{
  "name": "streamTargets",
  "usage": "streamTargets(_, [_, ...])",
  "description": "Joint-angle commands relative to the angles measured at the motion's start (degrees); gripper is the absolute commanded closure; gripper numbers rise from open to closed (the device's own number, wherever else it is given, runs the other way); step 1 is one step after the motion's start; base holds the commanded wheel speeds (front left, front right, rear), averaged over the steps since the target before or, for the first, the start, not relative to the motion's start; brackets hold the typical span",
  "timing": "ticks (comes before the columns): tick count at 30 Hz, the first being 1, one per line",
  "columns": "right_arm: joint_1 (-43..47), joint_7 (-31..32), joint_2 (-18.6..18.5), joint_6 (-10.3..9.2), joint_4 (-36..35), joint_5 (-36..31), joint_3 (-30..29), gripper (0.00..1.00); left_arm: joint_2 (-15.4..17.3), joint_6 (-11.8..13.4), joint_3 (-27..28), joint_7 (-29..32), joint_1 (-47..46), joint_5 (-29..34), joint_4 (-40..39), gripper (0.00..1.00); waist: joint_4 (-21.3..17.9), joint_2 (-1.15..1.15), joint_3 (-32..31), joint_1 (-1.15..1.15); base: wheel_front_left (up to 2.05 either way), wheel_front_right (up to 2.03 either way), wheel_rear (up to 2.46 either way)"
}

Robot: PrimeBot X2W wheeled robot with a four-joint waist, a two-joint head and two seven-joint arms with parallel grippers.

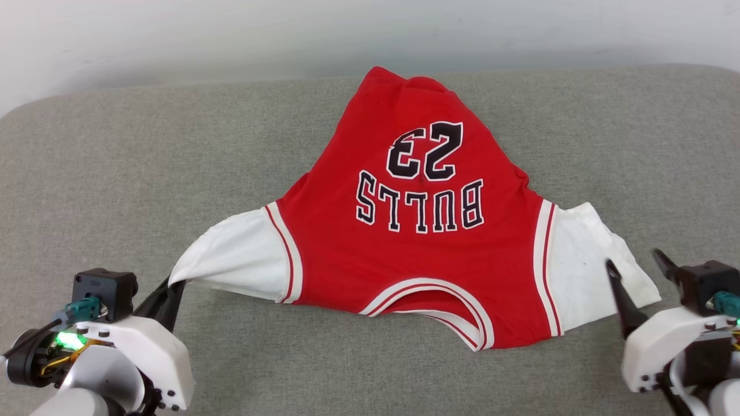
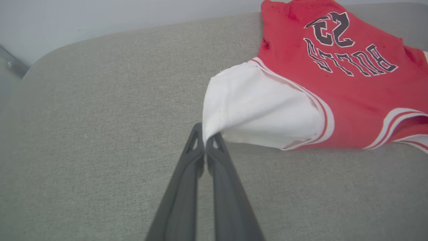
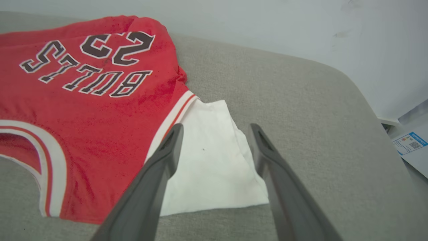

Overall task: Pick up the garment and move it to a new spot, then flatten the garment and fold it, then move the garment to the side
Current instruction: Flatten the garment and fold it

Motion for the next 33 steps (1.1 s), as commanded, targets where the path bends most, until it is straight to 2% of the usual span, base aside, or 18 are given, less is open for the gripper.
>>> streamTargets(1, [0.4,2.9,-2.3,-0.05,0.9,-0.5,-0.2,0.0,0.9,0.5,0.4,0.5,0.9,0.0,-2.0,1.0,0.4,0.0,0.1,0.0,0.0,0.0,0.0])
streamTargets(6, [-1.2,13.6,-7.1,-0.05,2.6,2.5,-1.3,0.0,4.6,1.3,0.8,3.2,3.1,-1.2,-8.9,1.0,1.3,0.0,1.2,0.0,0.0,0.0,0.0])
streamTargets(10, [-2.4,21.5,-8.8,-0.05,3.9,3.3,-2.8,0.0,6.9,2.0,1.1,4.8,4.2,-1.5,-12.6,1.0,2.4,0.0,2.4,0.0,0.0,0.0,0.0])
streamTargets(13, [-3.7,25.1,-9.3,-0.05,5.3,3.1,-4.0,0.0,7.9,2.3,1.5,5.3,4.1,-1.5,-14.5,1.0,3.3,0.0,3.4,0.0,0.0,0.0,0.0])
streamTargets(21, [-4.5,28.0,-8.2,-0.05,11.9,2.5,-6.5,0.0,7.6,1.6,1.0,5.5,2.5,-0.7,-16.7,1.0,6.2,0.0,5.8,0.0,0.0,0.0,0.0])
streamTargets(28, [-3.9,27.3,-5.2,0.22,16.9,4.3,-4.6,0.0,6.6,0.6,0.4,5.1,2.0,-0.9,-16.3,1.0,7.1,0.0,6.3,0.0,0.0,0.0,0.0])
streamTargets(29, [-3.7,27.5,-5.1,0.32,17.4,4.8,-3.8,0.23,6.5,0.5,0.4,5.1,2.0,-1.0,-16.1,1.0,7.1,0.0,6.2,0.0,0.0,0.0,0.0])
streamTargets(30, [-3.6,27.3,-5.1,0.32,17.6,5.2,-3.2,0.85,6.5,0.5,0.4,5.1,2.0,-1.2,-15.9,1.0,7.0,0.0,6.1,0.0,0.0,0.0,0.0])
streamTargets(31, [-3.5,26.9,-5.3,0.32,17.7,5.6,-2.6,1.0,6.4,0.4,0.5,5.0,2.0,-1.5,-15.6,1.0,6.9,0.0,6.0,0.0,0.0,0.0,0.0])
streamTargets(33, [-3.9,25.8,-6.4,0.31,17.3,6.2,-2.2,1.0,6.4,0.1,0.6,4.8,2.4,-1.8,-15.2,1.0,6.5,0.0,5.4,0.0,0.0,0.0,0.0])
